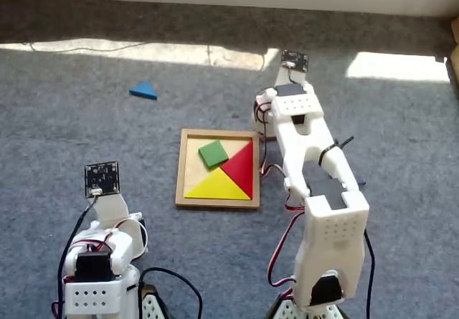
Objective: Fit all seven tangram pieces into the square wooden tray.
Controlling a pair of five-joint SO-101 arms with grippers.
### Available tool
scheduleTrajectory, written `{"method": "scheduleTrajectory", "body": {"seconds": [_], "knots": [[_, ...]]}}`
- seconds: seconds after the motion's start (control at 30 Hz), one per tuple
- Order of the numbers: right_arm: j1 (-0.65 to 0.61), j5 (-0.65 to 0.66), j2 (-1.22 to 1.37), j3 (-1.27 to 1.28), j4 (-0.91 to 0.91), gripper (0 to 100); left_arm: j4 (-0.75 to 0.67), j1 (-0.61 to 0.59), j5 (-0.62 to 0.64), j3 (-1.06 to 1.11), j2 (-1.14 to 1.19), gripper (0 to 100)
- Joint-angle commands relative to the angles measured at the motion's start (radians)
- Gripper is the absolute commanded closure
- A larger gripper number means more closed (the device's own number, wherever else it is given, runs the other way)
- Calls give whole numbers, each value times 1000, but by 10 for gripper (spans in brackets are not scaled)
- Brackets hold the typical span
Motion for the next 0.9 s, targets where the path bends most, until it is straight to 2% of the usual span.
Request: {"method": "scheduleTrajectory", "body": {"seconds": [0.0, 0.13, 0.87], "knots": [[-4, -11, -68, -8, -91, 749, 5, 13, -8, 19, -16, 995], [-2, -11, -62, -2, -153, 749, 5, 13, -8, 19, -16, 995], [-8, -9, 47, 21, -110, 749, 5, 13, -8, 19, -16, 995]]}}
